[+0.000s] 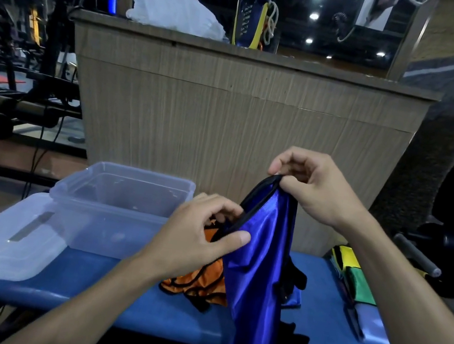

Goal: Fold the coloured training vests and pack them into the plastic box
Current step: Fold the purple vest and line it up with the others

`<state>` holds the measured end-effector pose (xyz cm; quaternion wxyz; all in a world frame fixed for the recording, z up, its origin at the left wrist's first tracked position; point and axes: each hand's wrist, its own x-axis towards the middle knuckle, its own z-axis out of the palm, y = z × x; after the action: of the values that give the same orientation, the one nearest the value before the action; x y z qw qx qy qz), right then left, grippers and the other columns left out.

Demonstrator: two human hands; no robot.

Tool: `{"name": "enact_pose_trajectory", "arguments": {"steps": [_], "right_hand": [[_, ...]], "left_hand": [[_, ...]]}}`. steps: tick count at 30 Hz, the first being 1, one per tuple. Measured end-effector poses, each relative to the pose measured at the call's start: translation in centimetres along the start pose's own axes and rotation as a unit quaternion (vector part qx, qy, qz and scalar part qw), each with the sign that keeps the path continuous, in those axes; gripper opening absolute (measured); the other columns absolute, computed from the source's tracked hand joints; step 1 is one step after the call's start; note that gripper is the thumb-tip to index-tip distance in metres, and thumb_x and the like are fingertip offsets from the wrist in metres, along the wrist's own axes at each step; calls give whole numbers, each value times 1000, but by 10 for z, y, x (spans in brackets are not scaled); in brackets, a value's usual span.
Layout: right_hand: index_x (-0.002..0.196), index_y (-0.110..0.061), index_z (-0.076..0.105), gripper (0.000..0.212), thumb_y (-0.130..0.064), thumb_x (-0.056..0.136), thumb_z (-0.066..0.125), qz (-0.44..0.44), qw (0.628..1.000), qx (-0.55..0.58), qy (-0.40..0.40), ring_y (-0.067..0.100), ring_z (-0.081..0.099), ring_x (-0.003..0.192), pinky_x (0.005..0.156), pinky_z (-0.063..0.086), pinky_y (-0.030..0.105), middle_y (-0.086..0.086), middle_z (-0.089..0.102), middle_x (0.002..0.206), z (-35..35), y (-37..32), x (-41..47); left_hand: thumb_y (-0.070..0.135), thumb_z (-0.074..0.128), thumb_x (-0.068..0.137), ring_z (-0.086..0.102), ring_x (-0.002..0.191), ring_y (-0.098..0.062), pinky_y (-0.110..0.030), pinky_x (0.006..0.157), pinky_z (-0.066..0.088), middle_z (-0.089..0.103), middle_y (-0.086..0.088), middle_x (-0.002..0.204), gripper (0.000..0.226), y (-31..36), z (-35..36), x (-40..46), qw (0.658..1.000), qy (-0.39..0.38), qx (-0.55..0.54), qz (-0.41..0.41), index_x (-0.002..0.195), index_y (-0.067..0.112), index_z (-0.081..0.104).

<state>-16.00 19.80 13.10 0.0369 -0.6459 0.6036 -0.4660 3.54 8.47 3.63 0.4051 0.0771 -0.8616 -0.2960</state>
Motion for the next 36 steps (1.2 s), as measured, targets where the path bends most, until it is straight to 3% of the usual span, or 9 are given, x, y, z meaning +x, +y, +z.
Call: {"name": "enact_pose_trajectory", "arguments": {"steps": [4, 8, 13, 16, 19, 22, 26, 32, 36], "right_hand": [[91, -6, 68, 27, 15, 83, 54, -2, 1000, -8, 1, 12, 65, 76, 71, 50, 23, 5, 72, 84, 2, 4, -1], [86, -13, 68, 21, -1, 76, 53, 25, 999, 9, 40, 12, 65, 78, 73, 50, 23, 7, 72, 85, -4, 20, -7], [86, -13, 67, 33, 16, 84, 51, 67, 993, 45, 85, 17, 58, 75, 69, 43, 29, 7, 67, 82, -6, 40, -24], [89, -10, 66, 32, 16, 86, 49, 86, 990, 61, 89, 18, 56, 73, 65, 41, 29, 3, 65, 80, 0, 44, -27], [93, -10, 66, 34, 16, 88, 44, 103, 985, 98, 97, 15, 54, 73, 66, 43, 27, -2, 63, 76, 1, 41, -25], [92, -15, 64, 34, 12, 92, 42, 127, 975, 146, 106, 17, 51, 73, 67, 42, 30, -1, 62, 79, -4, 35, -21], [94, -18, 63, 37, 8, 94, 37, 129, 972, 159, 118, 5, 49, 63, 56, 38, 21, -6, 62, 76, -10, 16, -11], [119, -17, 63, 28, -7, 107, 40, 77, 991, 77, 81, 15, 57, 77, 69, 46, 24, 7, 65, 90, -17, -4, 0], [128, -16, 63, 25, -15, 104, 57, 37, 994, 87, 60, 13, 60, 81, 74, 50, 25, 7, 67, 91, -22, -2, -2]], "left_hand": [[50, 63, 91, 57, 85, -6, -22, 75, 40, 61, 18, 81, 10, -2, 10, 4, 999, -42, 3, -21, 87, 42, 64], [40, 63, 96, 61, 76, -8, -33, 75, 47, 67, 4, 76, 23, 8, -12, 12, 989, -128, -63, -27, 79, 24, 66], [67, 51, 85, 53, 85, -6, -37, 81, 42, 63, 12, 75, 40, 7, -52, 32, 979, -114, 171, 20, 80, 31, 67], [66, 56, 90, 47, 87, 0, -27, 84, 35, 60, 20, 76, 30, 40, -77, 55, 964, -107, 239, 47, 81, 39, 64], [57, 61, 86, 59, 77, 0, -13, 65, 41, 67, 18, 74, 28, 78, -92, 72, 966, -197, 162, 32, 80, 32, 71], [48, 65, 92, 60, 70, -1, -19, 60, 40, 68, 15, 73, 23, 83, -100, 83, 941, -185, 280, 46, 85, 29, 74], [47, 53, 98, 60, 87, -16, -34, 68, 41, 64, 14, 89, 15, 84, -99, 93, 886, -102, 449, 64, 97, 35, 62], [46, 43, 104, 63, 103, -34, -37, 72, 39, 66, -9, 114, 31, 84, -92, 99, 773, -156, 615, 25, 121, 26, 60], [41, 41, 105, 58, 101, -30, -38, 69, 39, 64, -10, 107, 30, 79, -96, 101, 781, -102, 612, 65, 111, 19, 60]]}}
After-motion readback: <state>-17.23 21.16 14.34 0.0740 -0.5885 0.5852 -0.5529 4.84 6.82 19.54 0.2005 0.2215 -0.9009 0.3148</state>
